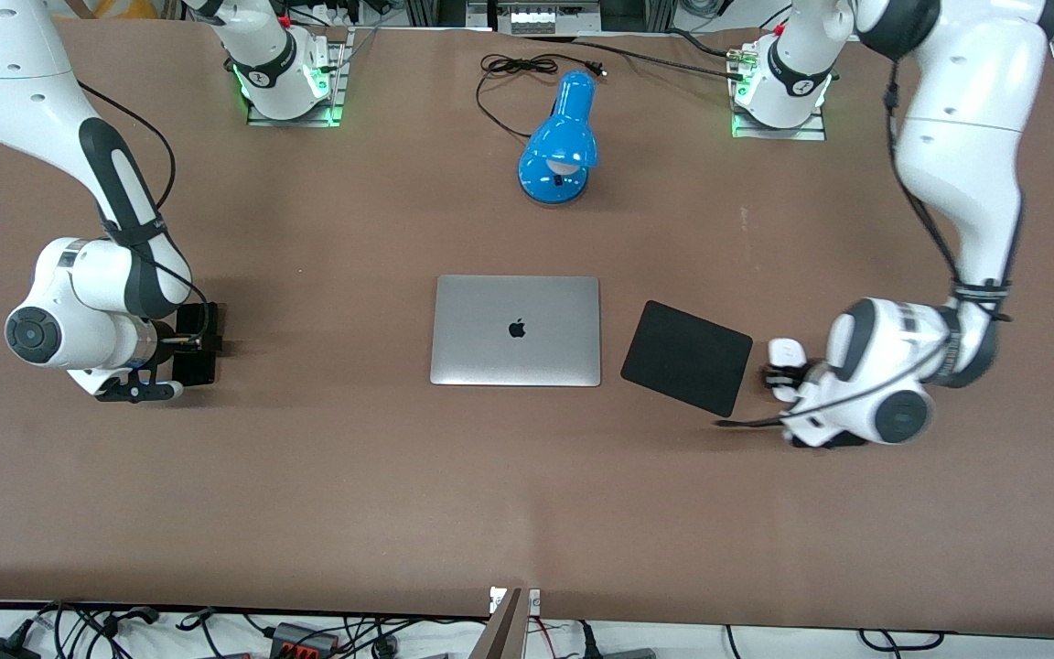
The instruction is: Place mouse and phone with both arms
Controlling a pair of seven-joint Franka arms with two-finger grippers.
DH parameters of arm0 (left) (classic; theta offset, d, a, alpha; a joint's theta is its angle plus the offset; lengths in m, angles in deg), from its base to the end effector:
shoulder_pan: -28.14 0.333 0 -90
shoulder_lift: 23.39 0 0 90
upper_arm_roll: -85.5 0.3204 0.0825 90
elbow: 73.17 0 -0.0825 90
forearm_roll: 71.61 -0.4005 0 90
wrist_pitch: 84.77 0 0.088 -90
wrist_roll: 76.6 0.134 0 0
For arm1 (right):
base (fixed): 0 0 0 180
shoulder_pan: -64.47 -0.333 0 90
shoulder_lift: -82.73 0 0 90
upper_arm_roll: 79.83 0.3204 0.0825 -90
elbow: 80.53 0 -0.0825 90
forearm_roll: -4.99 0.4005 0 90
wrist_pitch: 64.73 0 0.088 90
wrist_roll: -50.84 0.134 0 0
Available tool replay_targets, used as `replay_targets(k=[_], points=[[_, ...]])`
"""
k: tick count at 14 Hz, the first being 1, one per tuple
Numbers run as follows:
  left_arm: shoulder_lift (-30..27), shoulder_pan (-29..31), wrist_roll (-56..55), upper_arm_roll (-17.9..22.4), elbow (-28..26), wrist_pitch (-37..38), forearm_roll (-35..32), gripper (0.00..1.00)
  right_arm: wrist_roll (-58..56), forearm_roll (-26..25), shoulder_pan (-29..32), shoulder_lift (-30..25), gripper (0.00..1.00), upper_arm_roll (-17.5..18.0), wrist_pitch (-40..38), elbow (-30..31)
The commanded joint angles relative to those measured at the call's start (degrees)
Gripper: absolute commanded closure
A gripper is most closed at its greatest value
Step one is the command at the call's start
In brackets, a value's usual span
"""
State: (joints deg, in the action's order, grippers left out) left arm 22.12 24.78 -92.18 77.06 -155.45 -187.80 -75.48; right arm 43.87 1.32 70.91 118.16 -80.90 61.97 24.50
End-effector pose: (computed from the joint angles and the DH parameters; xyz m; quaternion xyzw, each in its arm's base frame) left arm 0.6677 -0.1197 0.1640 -0.9770 -0.0281 0.2101 0.0251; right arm 0.6195 -0.0851 0.1390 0.9922 0.0185 -0.1224 0.0135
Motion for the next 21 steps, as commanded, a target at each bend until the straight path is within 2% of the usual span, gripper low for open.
replay_targets(k=[1, 2, 5, 6, 7, 8, 9, 10, 13, 16, 19, 21], points=[[-1.22, -3.40, -2.52, -1.40, 0.10, 1.07, 2.52, 0.55, -1.02, -0.63, 1.12, 0.87, 0.00, 0.54, -0.40, -0.35], [-0.96, -3.49, -2.52, -2.19, 0.10, -0.50, 4.72, 0.55, -1.02, -0.63, 1.29, 1.22, 0.00, 0.54, -0.40, -0.35], [-0.17, -5.94, -2.61, -2.29, -1.30, -5.96, 5.10, 0.51, -1.29, -0.54, 1.21, 1.31, 0.00, 0.54, -0.40, -0.44], [0.10, -5.95, -2.70, -2.29, -1.31, -6.22, 5.10, 0.47, -1.29, -0.54, 1.21, 1.40, 0.00, 0.54, -0.40, -0.35], [0.71, -6.21, -2.79, -2.29, -1.31, -6.40, 5.10, 0.37, -1.29, -0.63, 1.12, 1.83, 0.22, 0.63, -0.49, -0.35], [0.89, -7.08, -2.96, -2.29, -1.22, -6.40, 5.01, 0.09, -1.37, -0.63, 1.03, 1.92, 0.44, 0.63, -0.58, -0.44], [0.89, -7.44, -3.66, -2.20, -1.22, -6.31, 4.75, 0.00, -1.90, -0.63, 1.03, 1.92, 0.62, 0.72, -0.58, -0.44], [0.45, -7.36, -4.01, -2.20, -0.96, -5.79, 4.66, 0.00, -2.34, -0.46, 1.03, 1.84, 0.72, 0.98, -0.75, -0.61], [-6.82, -5.43, -3.93, -1.76, 0.36, 2.80, 4.66, 0.00, -1.56, 0.25, 0.68, -1.58, 0.77, 3.69, -7.58, -2.53], [-11.14, -2.71, -3.40, -1.67, 1.86, 9.23, 4.83, 0.00, 4.66, 0.25, -2.29, -2.65, 0.77, 6.42, -17.69, -10.35], [-18.07, 1.24, -3.84, -1.85, 2.03, 12.74, 5.09, 0.00, 13.97, 0.60, -7.65, -2.39, 0.77, 9.32, -16.93, -11.51], [-23.52, 3.27, -3.76, -1.94, 1.86, 14.95, 5.27, 0.00, 22.84, 0.60, -13.53, -1.77, 0.77, 9.77, -14.65, -11.95]])
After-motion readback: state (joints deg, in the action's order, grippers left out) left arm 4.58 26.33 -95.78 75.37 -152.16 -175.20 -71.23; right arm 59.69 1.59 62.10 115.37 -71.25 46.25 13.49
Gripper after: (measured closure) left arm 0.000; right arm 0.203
